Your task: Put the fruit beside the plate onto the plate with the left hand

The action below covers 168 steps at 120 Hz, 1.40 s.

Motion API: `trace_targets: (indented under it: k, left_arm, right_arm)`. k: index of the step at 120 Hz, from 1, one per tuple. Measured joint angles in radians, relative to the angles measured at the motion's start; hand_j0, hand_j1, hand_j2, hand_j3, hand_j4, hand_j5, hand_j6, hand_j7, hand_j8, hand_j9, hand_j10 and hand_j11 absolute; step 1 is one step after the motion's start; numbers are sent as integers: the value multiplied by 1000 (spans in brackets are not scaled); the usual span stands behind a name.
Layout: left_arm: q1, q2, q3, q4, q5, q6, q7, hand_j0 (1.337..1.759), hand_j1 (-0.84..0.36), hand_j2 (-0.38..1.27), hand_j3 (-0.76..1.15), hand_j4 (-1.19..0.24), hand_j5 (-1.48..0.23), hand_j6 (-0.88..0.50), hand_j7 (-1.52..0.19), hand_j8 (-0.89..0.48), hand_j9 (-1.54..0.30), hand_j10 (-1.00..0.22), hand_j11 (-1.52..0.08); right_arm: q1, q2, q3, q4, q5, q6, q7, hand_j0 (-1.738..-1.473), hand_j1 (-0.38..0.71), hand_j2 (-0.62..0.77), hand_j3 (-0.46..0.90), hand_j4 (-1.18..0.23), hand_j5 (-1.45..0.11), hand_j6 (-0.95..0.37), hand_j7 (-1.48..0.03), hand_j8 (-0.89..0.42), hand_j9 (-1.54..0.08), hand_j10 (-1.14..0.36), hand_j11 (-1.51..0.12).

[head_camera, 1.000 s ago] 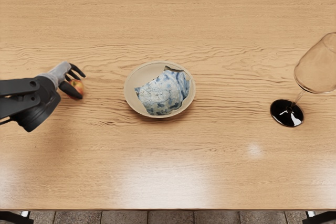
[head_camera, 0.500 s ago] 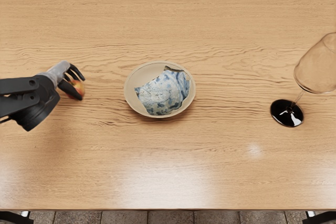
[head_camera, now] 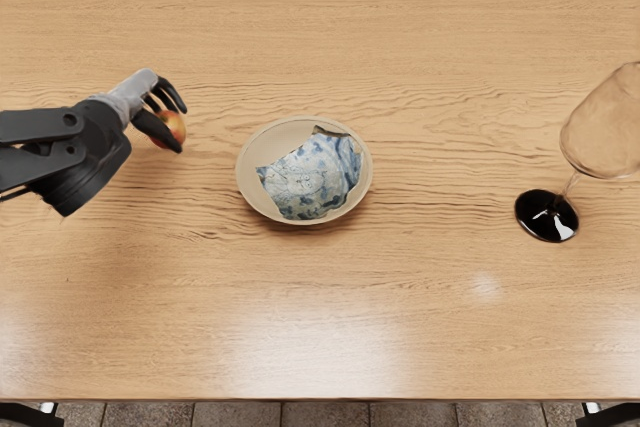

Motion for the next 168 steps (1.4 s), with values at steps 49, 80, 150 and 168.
trace_targets:
  k: [49, 80, 150, 168]
  left_arm:
    - [-91, -80, -19, -45, -1, 4, 0, 1656, -333, 623, 0, -713, -1013, -522, -991, -446, -972, -663, -968]
    - [-97, -152, -24, -65, 0, 4, -1, 1656, -332, 605, 0, -716, -1007, -518, -982, -444, -967, -657, -971]
    - [-71, -231, -24, -62, 2, 6, -7, 1657, -10, 197, 0, -364, -509, -272, -497, -253, -493, -342, -493]
    - [-82, -172, -25, -63, -12, -2, -9, 1658, 166, 97, 0, -185, -256, -141, -251, -131, -249, -174, -249]
  right_arm:
    - [0, 0, 0, 0, 0, 0, 0, -1658, -349, 0, 0, 0, 0, 0, 0, 0, 0, 0, 0]
    - [0, 0, 0, 0, 0, 0, 0, -1658, -349, 0, 0, 0, 0, 0, 0, 0, 0, 0, 0]
    - [0, 0, 0, 0, 0, 0, 0, -1658, -349, 0, 0, 0, 0, 0, 0, 0, 0, 0, 0]
    - [0, 0, 0, 0, 0, 0, 0, -1658, -349, 0, 0, 0, 0, 0, 0, 0, 0, 0, 0]
